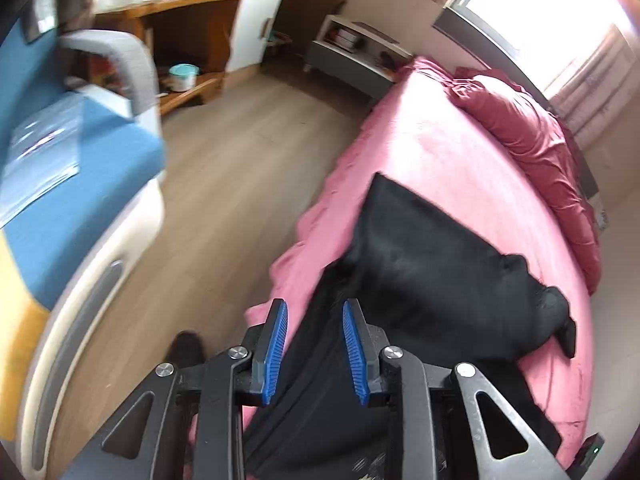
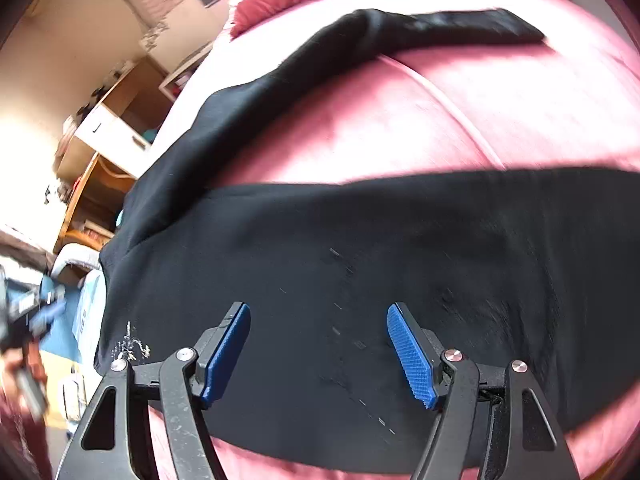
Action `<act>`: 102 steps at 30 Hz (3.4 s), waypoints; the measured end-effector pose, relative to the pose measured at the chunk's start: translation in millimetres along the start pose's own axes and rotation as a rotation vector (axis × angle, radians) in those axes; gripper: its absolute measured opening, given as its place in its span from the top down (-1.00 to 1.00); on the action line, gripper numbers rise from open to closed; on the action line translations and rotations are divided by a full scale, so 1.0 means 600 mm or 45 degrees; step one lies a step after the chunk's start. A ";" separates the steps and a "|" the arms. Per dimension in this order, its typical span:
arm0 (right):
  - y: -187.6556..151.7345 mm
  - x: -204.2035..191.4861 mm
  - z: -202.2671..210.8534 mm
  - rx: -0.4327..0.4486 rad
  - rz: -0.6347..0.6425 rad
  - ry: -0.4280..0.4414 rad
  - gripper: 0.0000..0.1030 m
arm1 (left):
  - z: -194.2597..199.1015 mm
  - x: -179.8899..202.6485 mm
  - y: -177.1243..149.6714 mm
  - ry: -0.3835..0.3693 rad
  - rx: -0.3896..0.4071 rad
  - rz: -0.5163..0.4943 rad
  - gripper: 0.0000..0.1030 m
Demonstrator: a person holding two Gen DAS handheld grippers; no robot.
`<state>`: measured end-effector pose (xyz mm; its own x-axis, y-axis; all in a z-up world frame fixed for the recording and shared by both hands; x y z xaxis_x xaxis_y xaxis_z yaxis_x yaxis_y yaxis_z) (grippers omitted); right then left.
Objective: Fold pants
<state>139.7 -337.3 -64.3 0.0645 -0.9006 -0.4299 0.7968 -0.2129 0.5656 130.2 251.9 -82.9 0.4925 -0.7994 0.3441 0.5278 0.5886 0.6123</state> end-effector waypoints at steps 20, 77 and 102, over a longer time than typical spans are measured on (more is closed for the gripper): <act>0.008 -0.108 -0.107 -0.099 0.191 0.028 -0.42 | -0.364 0.110 0.140 0.016 -0.287 0.278 0.30; 0.399 -0.018 -0.252 0.057 -0.332 -0.085 0.83 | 0.183 0.155 -0.127 -0.884 -0.077 -0.254 0.86; 0.193 -0.032 0.071 0.218 -0.148 0.271 0.85 | 0.057 0.092 0.112 -0.552 0.120 0.008 0.86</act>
<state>205.5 -361.0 39.3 0.1180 -0.7706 -0.6262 0.6945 -0.3867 0.6067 169.1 243.0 1.7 0.1492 -0.7843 0.6022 0.4507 0.5960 0.6645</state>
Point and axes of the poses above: each gripper's, at about its wrist camera, not at the fingertips, and z roughly against the way its jaws point, x to its right, y to its top, the point moved 6 cm from there along -z, roughly the way its jaws point, and after that the axes turned 12 degrees about x, right-handed, at the moved point
